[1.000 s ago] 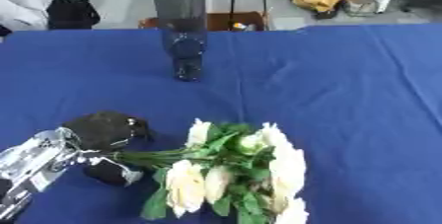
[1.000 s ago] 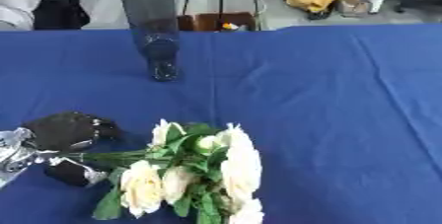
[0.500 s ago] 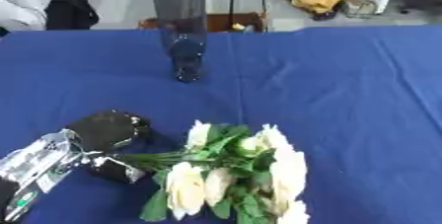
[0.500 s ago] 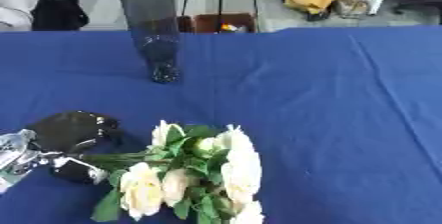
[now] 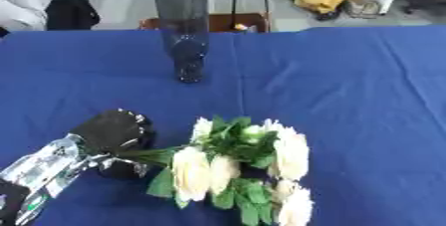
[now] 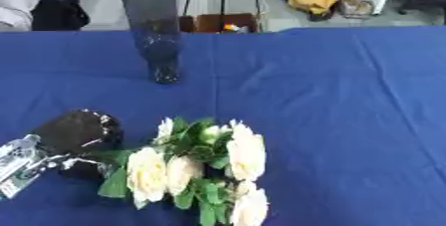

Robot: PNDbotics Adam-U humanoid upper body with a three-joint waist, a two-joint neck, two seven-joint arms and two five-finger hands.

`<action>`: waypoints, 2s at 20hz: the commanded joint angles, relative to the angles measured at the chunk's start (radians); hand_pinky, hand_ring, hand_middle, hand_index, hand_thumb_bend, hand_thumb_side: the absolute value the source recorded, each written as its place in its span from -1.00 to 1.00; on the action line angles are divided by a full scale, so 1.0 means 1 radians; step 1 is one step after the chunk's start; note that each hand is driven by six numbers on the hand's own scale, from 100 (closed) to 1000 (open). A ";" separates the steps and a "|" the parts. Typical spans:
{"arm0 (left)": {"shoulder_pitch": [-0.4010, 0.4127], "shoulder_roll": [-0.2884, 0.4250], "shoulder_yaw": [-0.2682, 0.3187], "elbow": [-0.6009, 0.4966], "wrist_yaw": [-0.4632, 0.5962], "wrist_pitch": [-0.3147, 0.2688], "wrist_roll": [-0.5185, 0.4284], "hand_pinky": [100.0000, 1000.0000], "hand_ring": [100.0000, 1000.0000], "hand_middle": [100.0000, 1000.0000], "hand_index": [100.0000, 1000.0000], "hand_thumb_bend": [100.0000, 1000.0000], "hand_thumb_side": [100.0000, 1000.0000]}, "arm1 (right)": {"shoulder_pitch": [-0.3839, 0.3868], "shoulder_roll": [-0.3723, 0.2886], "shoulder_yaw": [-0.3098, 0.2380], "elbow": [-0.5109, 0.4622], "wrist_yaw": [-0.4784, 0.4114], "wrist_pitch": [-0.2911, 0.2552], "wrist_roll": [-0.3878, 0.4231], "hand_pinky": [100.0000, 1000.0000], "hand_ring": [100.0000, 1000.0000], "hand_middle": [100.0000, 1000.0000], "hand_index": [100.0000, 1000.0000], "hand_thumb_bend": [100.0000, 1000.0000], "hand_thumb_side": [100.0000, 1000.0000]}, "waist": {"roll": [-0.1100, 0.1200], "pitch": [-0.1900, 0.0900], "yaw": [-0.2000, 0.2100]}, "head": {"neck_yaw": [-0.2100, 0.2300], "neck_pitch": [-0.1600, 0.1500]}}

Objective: Arrange flowers into the vase.

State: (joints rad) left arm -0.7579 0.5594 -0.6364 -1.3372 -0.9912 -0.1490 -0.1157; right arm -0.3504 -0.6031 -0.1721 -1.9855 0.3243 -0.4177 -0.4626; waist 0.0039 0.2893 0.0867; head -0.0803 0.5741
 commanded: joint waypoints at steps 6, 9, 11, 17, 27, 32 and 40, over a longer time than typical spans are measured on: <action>-0.012 0.017 0.014 0.015 0.000 0.026 0.031 -1.00 -0.58 -0.43 -0.25 -1.00 -0.08 | -0.003 -0.017 -0.011 -0.014 0.005 0.001 -0.003 0.47 0.62 0.56 0.65 -1.00 0.54 | -0.015 0.001 0.000 | 0.004 -0.009; -0.015 0.021 0.020 0.010 0.002 0.037 0.037 -1.00 -0.72 -0.56 -0.39 -1.00 -0.07 | -0.002 -0.017 -0.012 -0.014 0.006 0.002 -0.003 0.47 0.62 0.56 0.65 -1.00 0.54 | -0.014 0.000 0.000 | 0.005 -0.010; -0.016 0.024 0.023 0.009 0.007 0.044 0.037 -1.00 -0.76 -0.63 -0.47 -1.00 -0.07 | -0.001 -0.016 -0.013 -0.014 0.006 0.003 -0.004 0.47 0.62 0.56 0.65 -1.00 0.54 | -0.014 0.000 -0.001 | 0.005 -0.012; -0.019 0.031 0.034 -0.005 0.040 0.046 0.028 -1.00 -0.91 -0.78 -0.65 -1.00 -0.05 | 0.003 -0.015 -0.016 -0.014 0.007 0.004 -0.006 0.47 0.62 0.56 0.65 -1.00 0.53 | -0.014 0.000 -0.005 | 0.008 -0.014; -0.028 0.034 0.052 -0.036 0.091 0.058 0.019 -1.00 -1.00 -1.00 -0.86 -1.00 0.06 | 0.010 -0.011 -0.021 -0.014 0.010 0.008 -0.009 0.47 0.62 0.56 0.65 -1.00 0.51 | -0.014 0.001 -0.010 | 0.011 -0.019; -0.029 0.028 0.064 -0.036 0.107 0.064 0.038 -1.00 -1.00 -1.00 -1.00 -1.00 0.12 | 0.012 -0.010 -0.023 -0.014 0.012 0.009 -0.011 0.48 0.62 0.56 0.65 -1.00 0.51 | -0.014 0.001 -0.011 | 0.012 -0.022; -0.028 0.019 0.091 -0.024 0.108 0.066 0.100 -1.00 -1.00 -1.00 -1.00 -1.00 0.34 | 0.014 -0.009 -0.027 -0.014 0.013 0.013 -0.018 0.48 0.62 0.56 0.65 -1.00 0.50 | -0.015 0.002 -0.013 | 0.013 -0.025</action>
State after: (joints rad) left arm -0.7655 0.5621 -0.5668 -1.3483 -0.8880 -0.0819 -0.0308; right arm -0.3326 -0.5942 -0.1856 -1.9855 0.3326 -0.4057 -0.4750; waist 0.0039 0.2944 0.0744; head -0.0712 0.5611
